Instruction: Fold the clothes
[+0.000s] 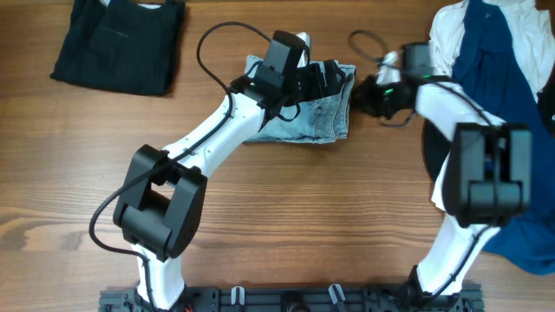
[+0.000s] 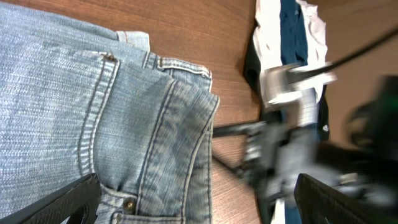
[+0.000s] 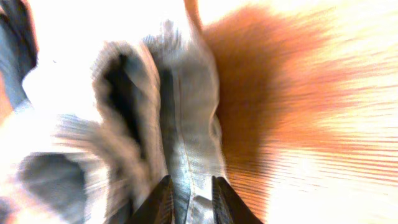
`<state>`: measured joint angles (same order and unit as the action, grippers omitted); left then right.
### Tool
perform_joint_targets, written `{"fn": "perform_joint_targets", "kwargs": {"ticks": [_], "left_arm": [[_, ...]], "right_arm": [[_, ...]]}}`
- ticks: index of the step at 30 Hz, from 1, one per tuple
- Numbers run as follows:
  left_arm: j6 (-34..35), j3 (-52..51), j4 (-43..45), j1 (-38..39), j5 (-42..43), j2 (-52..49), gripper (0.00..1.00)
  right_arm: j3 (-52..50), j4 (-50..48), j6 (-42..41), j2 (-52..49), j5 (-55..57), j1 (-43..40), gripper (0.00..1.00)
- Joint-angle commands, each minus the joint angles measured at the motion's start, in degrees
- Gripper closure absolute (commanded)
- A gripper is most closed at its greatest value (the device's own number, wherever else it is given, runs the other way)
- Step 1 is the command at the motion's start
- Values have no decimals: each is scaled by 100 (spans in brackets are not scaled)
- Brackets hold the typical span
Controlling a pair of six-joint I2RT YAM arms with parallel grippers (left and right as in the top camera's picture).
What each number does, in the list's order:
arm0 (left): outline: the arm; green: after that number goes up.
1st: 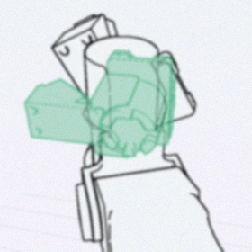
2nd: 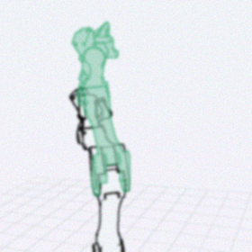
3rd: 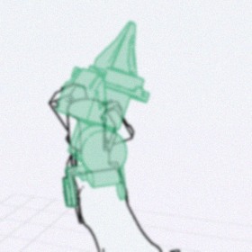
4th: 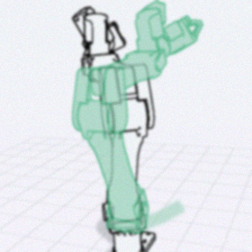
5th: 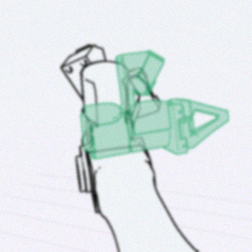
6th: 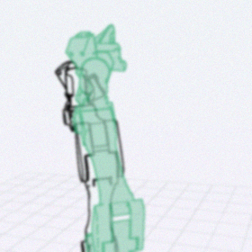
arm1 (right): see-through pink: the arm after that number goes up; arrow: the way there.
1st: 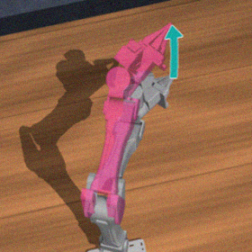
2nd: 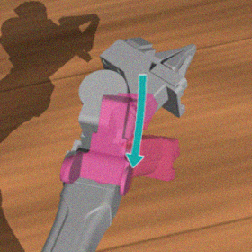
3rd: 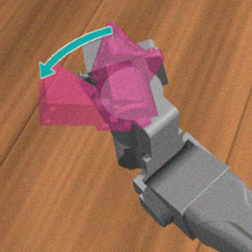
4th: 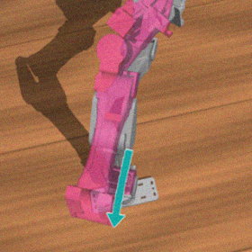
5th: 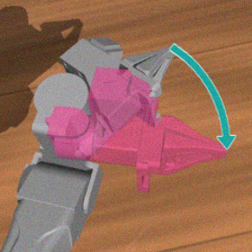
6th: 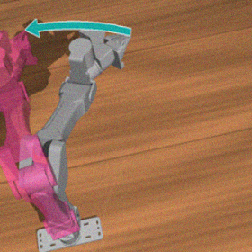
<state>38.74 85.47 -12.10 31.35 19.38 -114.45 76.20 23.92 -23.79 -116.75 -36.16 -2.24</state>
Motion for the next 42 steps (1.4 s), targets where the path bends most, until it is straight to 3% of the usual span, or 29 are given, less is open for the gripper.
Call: {"fn": "perform_joint_targets", "kwargs": {"ticks": [1, 3, 6, 8, 14, 18, 20, 22, 24, 27, 30, 33, 36, 42], "left_arm": [[52, 111, -114, -44, 50, -74, 0], [-155, 111, -538, -201, 55, -52, 0], [-1628, 111, -1862, -575, 46, -52, 0], [-2518, 111, -2599, -844, 42, -52, 0], [-3383, 68, -2761, -973, -328, -393, 0], [-3556, 68, -2896, -940, -1502, -890, 0], [-3558, 68, -2927, -1021, -2557, -999, 0], [-4107, 68, -2754, -1132, -3418, -999, 0], [-5071, 68, -2275, -1311, -4325, -997, 0], [-5322, 190, -1897, -1373, -4887, -935, 0], [-5174, 774, -2321, -1130, -4802, -494, 0], [-5160, 1432, -3003, -522, -3036, 179, 0], [-5160, 1427, -3348, -142, -2188, 138, 0], [-5204, 1390, -3644, 385, -1982, -592, 0]], "right_arm": [[190, 42, 33, 973, -249, -586, 62], [190, 258, 343, 1178, -251, -728, 52], [149, 723, 761, 1047, 26, -411, 33], [24, 723, 778, 966, 387, -37, 25], [15, 809, 713, 894, 1069, 313, 24], [15, 999, 796, 894, 1412, 203, 23], [15, 1047, 868, 894, 1412, 144, 23], [15, 1093, 881, 896, 1414, 144, 23], [15, 1093, 883, 894, 1414, 144, 23], [15, 1119, 883, 894, 1414, 144, 22], [17, 1123, 883, 896, 1412, 144, 22], [17, 1119, 872, 896, 1408, 144, 23], [17, 1182, 879, 896, 1412, 140, 22], [17, 1261, 874, 896, 1412, 140, 22]]}}
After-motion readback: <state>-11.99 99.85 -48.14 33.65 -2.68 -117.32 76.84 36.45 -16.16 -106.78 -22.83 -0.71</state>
